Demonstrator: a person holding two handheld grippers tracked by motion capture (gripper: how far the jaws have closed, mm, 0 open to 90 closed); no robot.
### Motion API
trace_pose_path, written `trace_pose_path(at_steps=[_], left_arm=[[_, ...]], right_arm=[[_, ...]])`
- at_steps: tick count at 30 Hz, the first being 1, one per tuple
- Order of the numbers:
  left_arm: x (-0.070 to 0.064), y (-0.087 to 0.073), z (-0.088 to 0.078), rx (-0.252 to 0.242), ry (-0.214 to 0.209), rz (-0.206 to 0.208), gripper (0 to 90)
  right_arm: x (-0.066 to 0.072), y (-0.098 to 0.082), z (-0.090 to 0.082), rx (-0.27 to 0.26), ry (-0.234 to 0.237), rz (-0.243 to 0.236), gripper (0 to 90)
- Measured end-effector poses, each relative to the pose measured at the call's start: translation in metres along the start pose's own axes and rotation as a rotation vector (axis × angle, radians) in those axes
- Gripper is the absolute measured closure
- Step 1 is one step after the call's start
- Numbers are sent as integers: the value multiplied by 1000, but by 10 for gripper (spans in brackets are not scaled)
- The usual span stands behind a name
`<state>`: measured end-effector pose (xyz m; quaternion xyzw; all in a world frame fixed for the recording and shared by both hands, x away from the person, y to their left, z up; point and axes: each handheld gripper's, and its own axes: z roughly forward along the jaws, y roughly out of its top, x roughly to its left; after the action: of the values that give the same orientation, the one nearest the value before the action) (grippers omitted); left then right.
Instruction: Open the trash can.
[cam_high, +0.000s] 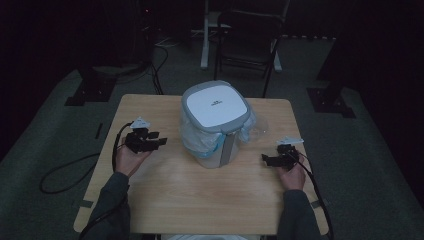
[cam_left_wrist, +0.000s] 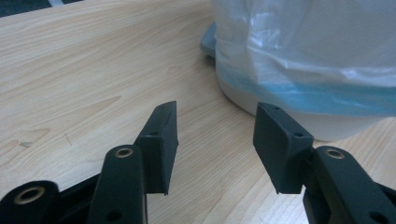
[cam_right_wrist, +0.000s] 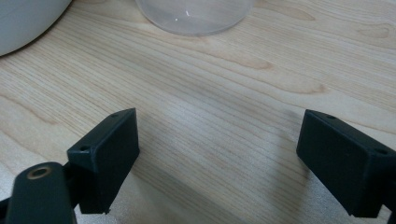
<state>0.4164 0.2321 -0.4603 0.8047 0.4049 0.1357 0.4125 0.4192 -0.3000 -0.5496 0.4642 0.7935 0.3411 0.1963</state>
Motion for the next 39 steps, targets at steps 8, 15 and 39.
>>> trace_pose_path(at_steps=[8,15,39], left_arm=[[0,17,-8,-15,-25,5,515],[-3,32,-13,-23,-19,42,513],[-17,84,-31,-45,-38,146,514]], right_arm=[[0,0,0,0,0,0,122],[0,0,0,0,0,0,122],[0,0,0,0,0,0,121]])
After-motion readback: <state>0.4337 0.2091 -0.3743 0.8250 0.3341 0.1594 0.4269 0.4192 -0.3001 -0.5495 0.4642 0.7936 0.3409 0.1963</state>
